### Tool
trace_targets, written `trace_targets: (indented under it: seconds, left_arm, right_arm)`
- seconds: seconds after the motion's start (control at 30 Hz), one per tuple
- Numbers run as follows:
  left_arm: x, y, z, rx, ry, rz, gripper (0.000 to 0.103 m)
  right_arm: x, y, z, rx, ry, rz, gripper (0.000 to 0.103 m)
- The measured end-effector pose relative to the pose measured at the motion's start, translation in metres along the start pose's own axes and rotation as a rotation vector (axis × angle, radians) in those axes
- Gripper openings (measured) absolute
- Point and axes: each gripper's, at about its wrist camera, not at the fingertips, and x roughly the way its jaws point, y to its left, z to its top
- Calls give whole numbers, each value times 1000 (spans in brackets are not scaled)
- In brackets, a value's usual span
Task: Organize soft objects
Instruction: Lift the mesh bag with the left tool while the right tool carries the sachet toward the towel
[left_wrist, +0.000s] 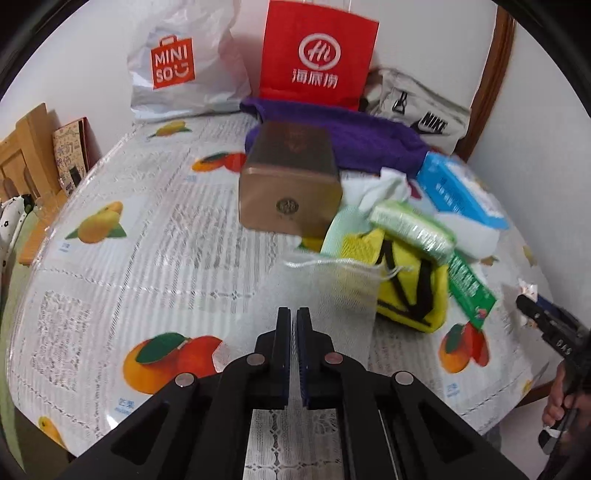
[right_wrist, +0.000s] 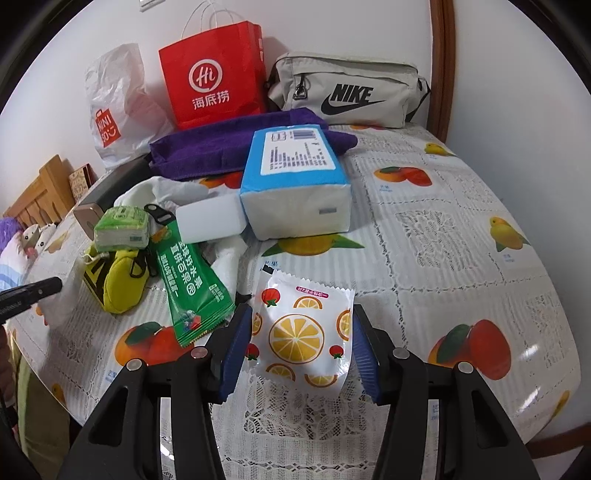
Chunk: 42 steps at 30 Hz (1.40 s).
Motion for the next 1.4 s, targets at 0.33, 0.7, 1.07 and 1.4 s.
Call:
trace_targets:
  seconds: [0.33, 0.7, 1.07, 1.4]
  left_arm:
    - [11, 0, -9, 28, 49, 82, 10]
    - [32, -15, -18, 124, 71, 108, 90]
    - [34, -9, -6, 123, 51, 108, 24]
    - [15, 1, 15, 42, 58, 73, 7]
  right_arm:
    - [-4, -3, -2, 6, -1, 11, 52]
    - [8, -1, -7, 0, 33, 7, 52]
    - [17, 0, 3, -10, 58, 5, 52]
    - [2, -4, 29, -48, 26, 37, 52]
